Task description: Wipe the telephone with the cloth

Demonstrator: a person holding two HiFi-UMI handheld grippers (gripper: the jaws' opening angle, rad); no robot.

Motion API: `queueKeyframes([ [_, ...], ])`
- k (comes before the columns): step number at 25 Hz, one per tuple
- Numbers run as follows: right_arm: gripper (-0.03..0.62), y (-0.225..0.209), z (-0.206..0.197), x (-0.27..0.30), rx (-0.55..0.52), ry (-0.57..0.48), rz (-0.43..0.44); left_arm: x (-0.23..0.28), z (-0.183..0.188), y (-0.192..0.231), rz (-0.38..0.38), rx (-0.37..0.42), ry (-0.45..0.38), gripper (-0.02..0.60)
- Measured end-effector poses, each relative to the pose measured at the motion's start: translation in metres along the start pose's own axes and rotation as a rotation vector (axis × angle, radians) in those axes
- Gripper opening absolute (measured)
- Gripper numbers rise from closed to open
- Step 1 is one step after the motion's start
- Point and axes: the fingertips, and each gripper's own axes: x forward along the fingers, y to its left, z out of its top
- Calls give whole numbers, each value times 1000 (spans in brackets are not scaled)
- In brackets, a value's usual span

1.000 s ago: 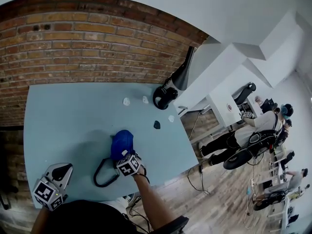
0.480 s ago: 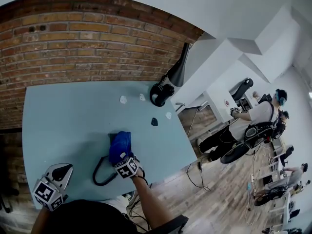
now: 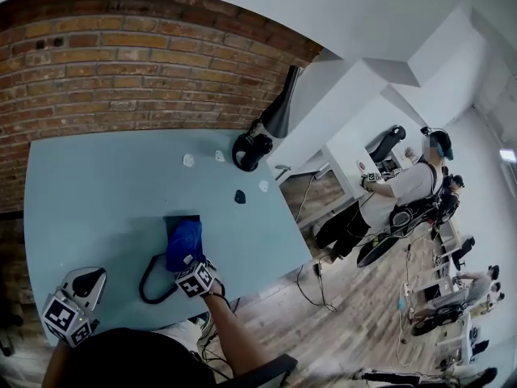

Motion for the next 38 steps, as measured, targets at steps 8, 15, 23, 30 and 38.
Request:
queueKeyframes([
  [8,75,10,-17,-4,9,21,-13,2,-4,-8,-15,1,4,-9],
  [15,75,14,-28,-10,31,-6,-46,5,-6,-13,-24,3,7,-9],
  [23,72,26,-42,-14,75,1,-66,3,-6,-11,-16,4,4,-9],
  [30,86,14,-20,-49,167,-169,-34,1,-7,-10,-1,-10,5,-9],
  [38,86,-103,85,-122,27,-413,-279,2,-7,-4,4,-16,4,-9],
])
